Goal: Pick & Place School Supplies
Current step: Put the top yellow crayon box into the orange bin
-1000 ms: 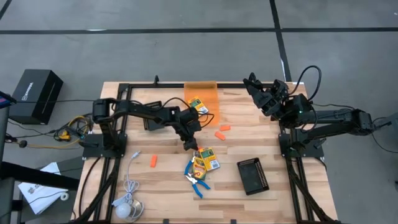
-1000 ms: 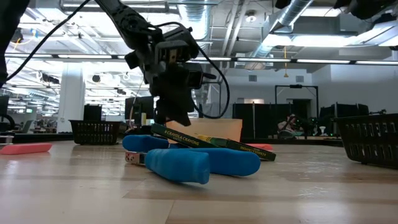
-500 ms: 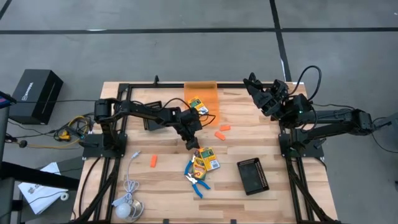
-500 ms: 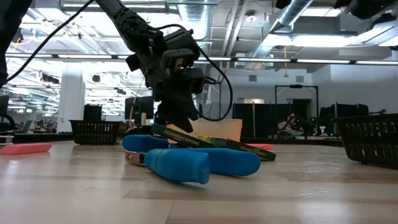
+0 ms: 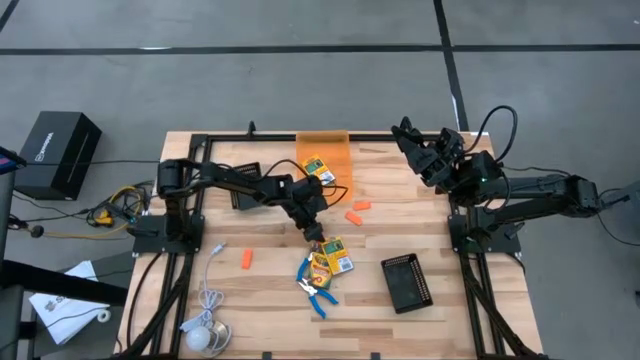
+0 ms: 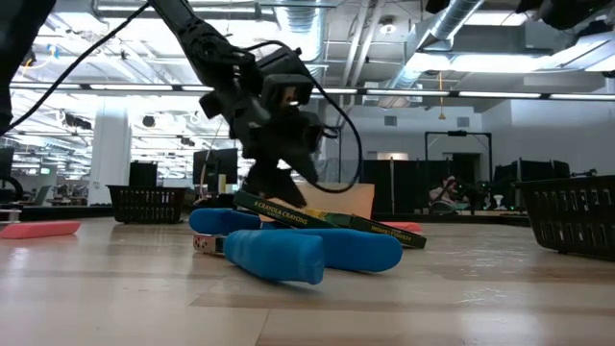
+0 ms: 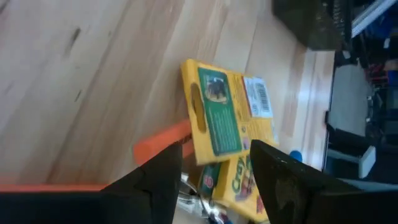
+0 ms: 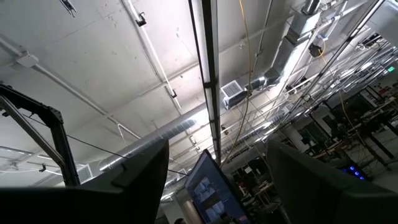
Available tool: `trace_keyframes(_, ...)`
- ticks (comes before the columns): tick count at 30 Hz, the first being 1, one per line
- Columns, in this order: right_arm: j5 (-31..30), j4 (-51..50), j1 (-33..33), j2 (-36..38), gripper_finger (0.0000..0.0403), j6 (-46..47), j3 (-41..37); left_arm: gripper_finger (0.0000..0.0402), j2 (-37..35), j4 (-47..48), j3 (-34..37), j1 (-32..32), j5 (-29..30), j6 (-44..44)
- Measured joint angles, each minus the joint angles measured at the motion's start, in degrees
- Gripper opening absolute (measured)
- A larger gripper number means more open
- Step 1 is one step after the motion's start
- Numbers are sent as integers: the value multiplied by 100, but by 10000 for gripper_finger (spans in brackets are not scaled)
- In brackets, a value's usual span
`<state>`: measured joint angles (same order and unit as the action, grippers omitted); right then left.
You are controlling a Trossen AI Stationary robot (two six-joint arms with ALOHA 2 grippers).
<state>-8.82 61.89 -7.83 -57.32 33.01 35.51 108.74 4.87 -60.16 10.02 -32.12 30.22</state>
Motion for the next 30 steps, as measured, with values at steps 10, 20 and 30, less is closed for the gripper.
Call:
trace_keyframes(10,2,-7,43,0,260,0,0,183,250,-20,6,0,46,169)
trace_keyframes(20,2,-15,69,0,260,-22,0,178,329,-149,2,-11,-19,185)
trace_keyframes(30,7,-15,69,0,260,-61,0,168,336,-328,6,-42,-184,328)
